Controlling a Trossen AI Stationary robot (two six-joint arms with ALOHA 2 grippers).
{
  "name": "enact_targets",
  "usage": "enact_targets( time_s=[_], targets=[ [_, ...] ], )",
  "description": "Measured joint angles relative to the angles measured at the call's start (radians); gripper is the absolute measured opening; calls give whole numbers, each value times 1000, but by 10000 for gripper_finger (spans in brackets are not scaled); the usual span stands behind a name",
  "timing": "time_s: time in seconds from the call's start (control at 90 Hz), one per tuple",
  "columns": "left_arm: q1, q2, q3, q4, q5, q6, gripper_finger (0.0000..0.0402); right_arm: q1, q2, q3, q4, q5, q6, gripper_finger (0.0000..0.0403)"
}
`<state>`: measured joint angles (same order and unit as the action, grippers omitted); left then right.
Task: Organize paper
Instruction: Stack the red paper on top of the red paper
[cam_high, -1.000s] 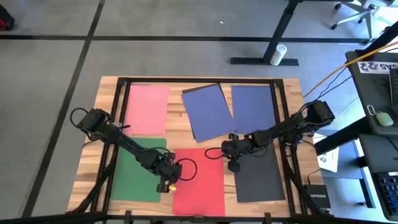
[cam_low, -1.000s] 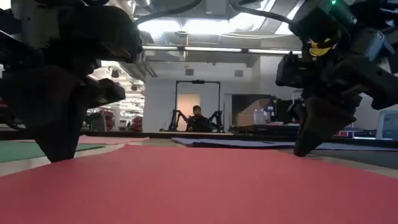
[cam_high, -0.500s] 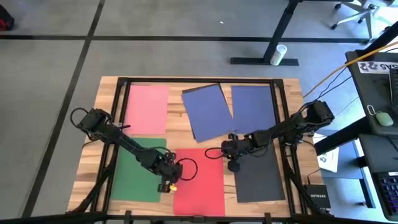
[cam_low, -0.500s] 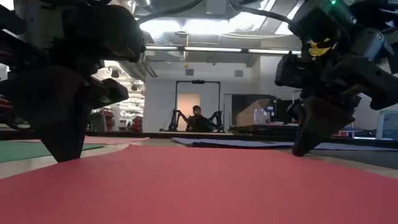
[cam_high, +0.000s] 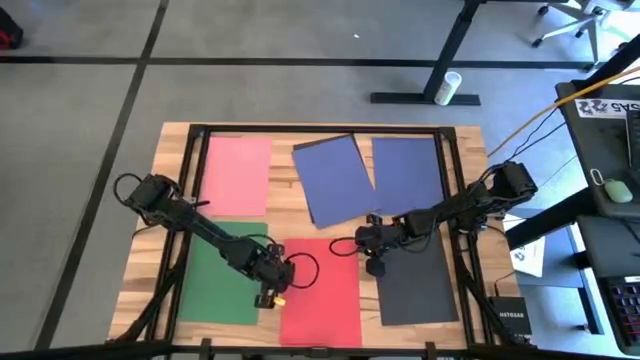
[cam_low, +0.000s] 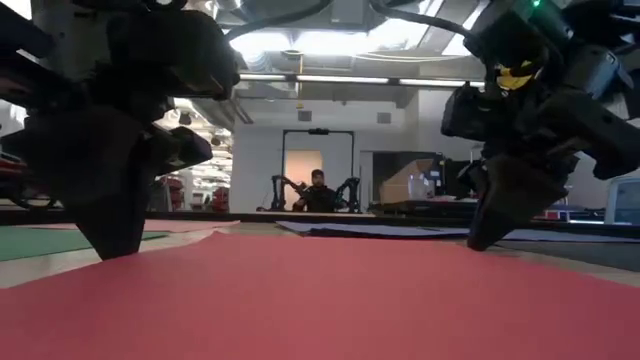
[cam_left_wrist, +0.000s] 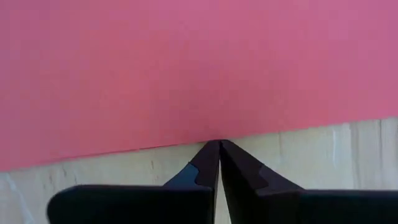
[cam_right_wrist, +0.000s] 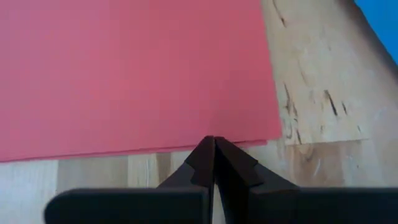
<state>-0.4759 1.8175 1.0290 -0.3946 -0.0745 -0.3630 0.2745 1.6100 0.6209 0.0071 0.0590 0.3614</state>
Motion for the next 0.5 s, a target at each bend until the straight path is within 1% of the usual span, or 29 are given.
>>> enact_targets(
  time_s=[0.333,0.5],
  targets=[
    [0,-6,0,-2,-3,4,0,0,0,0,0,1,-5,0],
    [-7,-42,1,-3,-10,-3,0,0,-1,14,-25,2,-8,0]
  ],
)
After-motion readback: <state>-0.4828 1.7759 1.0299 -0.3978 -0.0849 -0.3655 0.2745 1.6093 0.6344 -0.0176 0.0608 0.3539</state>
